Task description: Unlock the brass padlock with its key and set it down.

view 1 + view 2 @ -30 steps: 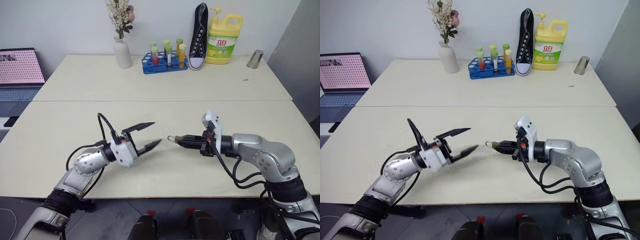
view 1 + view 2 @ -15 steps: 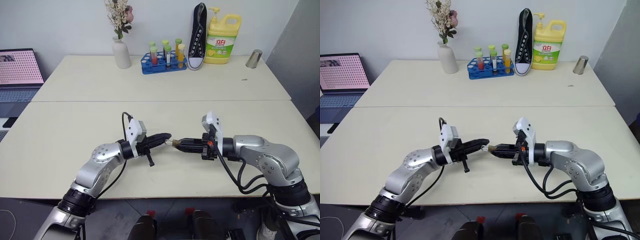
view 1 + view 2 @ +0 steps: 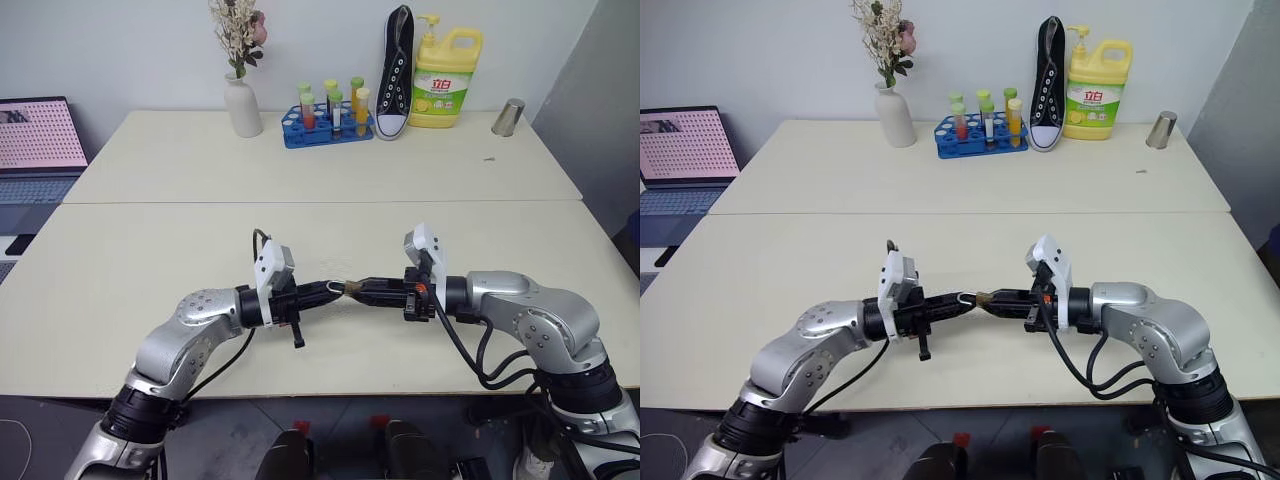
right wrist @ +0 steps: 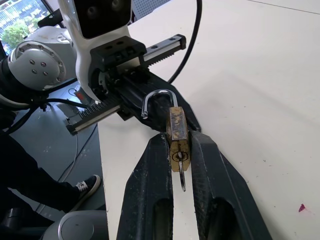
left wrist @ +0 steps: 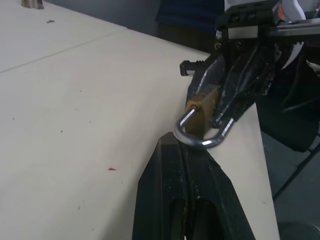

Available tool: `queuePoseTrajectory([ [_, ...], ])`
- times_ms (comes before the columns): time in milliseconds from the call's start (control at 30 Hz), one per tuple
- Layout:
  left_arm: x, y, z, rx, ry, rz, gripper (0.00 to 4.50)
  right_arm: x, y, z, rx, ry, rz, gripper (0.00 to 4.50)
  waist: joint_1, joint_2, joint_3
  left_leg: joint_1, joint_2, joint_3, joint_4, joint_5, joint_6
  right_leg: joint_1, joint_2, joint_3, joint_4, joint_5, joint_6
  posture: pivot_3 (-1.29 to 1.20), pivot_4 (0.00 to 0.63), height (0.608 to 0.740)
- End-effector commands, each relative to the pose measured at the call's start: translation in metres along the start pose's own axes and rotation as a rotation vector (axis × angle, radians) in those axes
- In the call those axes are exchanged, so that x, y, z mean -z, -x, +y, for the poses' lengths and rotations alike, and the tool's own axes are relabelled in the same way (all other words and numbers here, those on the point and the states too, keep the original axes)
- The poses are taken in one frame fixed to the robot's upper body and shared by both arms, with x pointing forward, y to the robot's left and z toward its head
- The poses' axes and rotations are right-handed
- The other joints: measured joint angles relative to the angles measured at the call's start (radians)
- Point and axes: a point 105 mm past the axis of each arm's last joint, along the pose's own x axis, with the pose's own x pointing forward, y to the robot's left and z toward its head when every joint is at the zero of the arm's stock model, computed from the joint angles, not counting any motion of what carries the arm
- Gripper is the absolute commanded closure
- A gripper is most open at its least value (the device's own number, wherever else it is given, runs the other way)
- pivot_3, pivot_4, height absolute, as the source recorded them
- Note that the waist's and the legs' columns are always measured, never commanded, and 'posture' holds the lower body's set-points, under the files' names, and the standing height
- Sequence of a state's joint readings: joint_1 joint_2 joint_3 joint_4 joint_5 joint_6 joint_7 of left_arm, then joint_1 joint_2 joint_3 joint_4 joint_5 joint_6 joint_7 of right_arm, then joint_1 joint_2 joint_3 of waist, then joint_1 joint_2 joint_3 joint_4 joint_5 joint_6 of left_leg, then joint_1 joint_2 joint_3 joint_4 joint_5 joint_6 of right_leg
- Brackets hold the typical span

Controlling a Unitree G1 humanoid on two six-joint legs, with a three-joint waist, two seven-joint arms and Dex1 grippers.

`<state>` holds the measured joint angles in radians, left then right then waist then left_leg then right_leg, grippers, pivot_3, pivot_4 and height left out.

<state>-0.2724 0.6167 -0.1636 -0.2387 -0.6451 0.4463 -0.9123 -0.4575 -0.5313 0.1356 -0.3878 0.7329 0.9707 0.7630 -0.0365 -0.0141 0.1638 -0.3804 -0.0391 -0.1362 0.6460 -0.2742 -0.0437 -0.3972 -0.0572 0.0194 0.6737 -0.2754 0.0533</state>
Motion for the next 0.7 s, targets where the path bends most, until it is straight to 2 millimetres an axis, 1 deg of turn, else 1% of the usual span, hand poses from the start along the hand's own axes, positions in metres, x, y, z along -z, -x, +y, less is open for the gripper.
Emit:
queuePoseTrajectory([
  [33, -0.01, 0.003, -0.012, 0.057, -0.021, -0.006, 4.5, -0.009, 0.003, 0.002, -0.005, 0.039, -0.029, 4.35, 0.002, 0.0, 0.0, 0.0, 0.0, 0.0, 0.0, 0.0, 0.0, 0.0, 0.0, 0.0, 0.0, 0.0, 0.0, 0.0, 0.15, 0.74],
  [233, -0.014, 0.008, -0.018, 0.087, 0.006, 0.001, 4.5, -0.008, 0.003, 0.001, -0.006, 0.04, -0.022, 4.35, 0.003, 0.0, 0.0, 0.0, 0.0, 0.0, 0.0, 0.0, 0.0, 0.0, 0.0, 0.0, 0.0, 0.0, 0.0, 0.0, 0.15, 0.74],
  [400, -0.025, 0.007, -0.011, 0.044, 0.037, -0.054, 4.5, -0.007, 0.002, 0.002, -0.014, 0.041, -0.016, 4.35, 0.004, 0.0, 0.0, 0.0, 0.0, 0.0, 0.0, 0.0, 0.0, 0.0, 0.0, 0.0, 0.0, 0.0, 0.0, 0.0, 0.15, 0.74],
  [533, -0.031, 0.006, -0.012, 0.054, 0.04, -0.065, 4.5, -0.005, 0.002, 0.002, -0.017, 0.042, -0.011, 4.35, 0.003, 0.0, 0.0, 0.0, 0.0, 0.0, 0.0, 0.0, 0.0, 0.0, 0.0, 0.0, 0.0, 0.0, 0.0, 0.0, 0.15, 0.74],
  [700, -0.032, 0.006, -0.012, 0.052, 0.052, -0.072, 4.5, -0.004, 0.002, 0.002, -0.017, 0.04, -0.008, 4.35, 0.004, 0.0, 0.0, 0.0, 0.0, 0.0, 0.0, 0.0, 0.0, 0.0, 0.0, 0.0, 0.0, 0.0, 0.0, 0.0, 0.15, 0.74],
])
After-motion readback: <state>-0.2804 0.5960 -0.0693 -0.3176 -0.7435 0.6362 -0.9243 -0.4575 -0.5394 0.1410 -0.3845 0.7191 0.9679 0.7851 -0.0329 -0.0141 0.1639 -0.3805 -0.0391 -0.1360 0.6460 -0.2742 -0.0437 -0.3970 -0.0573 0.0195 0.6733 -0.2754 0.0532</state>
